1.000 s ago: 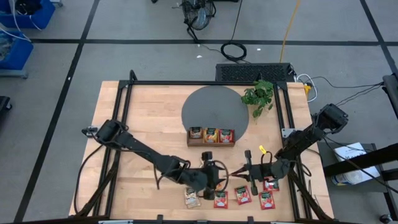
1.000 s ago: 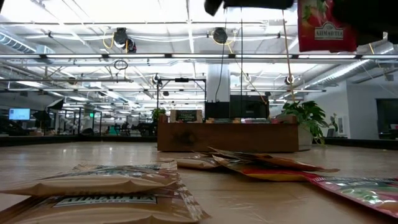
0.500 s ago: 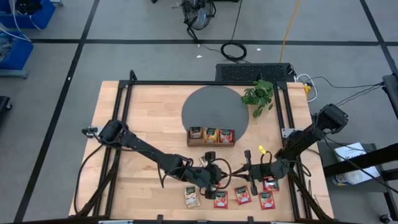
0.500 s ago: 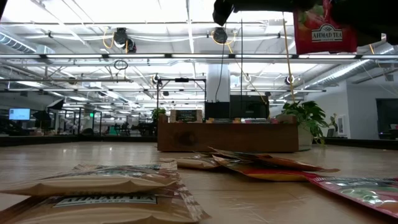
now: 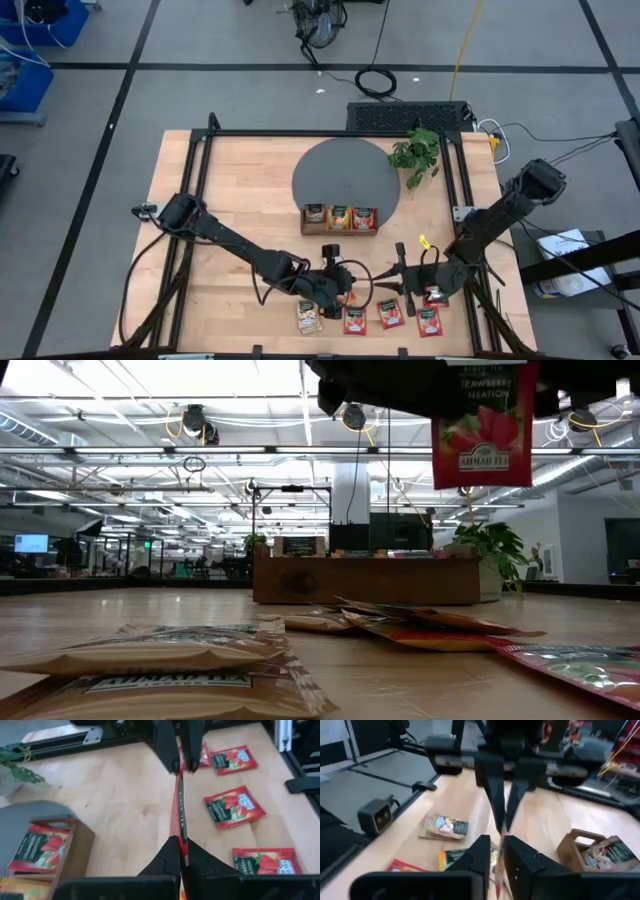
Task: Pick & Place Tea
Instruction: Put the red tea bag into the right wooden organizer
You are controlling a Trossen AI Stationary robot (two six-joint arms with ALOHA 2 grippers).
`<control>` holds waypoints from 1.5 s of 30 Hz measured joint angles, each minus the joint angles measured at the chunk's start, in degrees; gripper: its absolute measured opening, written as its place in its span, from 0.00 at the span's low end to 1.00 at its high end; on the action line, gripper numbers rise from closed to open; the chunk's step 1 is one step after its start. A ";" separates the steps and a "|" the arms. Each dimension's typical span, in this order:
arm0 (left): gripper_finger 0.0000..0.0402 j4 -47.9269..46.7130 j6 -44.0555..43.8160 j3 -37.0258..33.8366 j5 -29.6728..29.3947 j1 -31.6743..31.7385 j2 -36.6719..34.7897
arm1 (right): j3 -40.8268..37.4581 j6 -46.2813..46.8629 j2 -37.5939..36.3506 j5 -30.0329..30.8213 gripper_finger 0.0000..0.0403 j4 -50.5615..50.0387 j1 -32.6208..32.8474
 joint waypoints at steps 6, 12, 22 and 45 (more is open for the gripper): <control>0.00 -0.35 -1.19 0.00 -0.05 0.38 0.00 | 10.20 7.21 -1.16 -0.29 0.21 -23.94 -1.58; 0.00 -0.75 -2.40 0.00 -0.17 1.25 -0.01 | 15.88 7.85 0.12 -4.20 0.31 -31.26 -4.67; 0.00 -1.06 -2.29 0.00 -0.13 1.31 -0.02 | 16.74 9.26 4.23 -8.06 0.29 -32.29 -9.05; 0.23 -9.99 -2.65 0.00 0.19 -3.00 -7.25 | 16.68 8.85 0.13 -12.09 0.00 -38.79 -15.78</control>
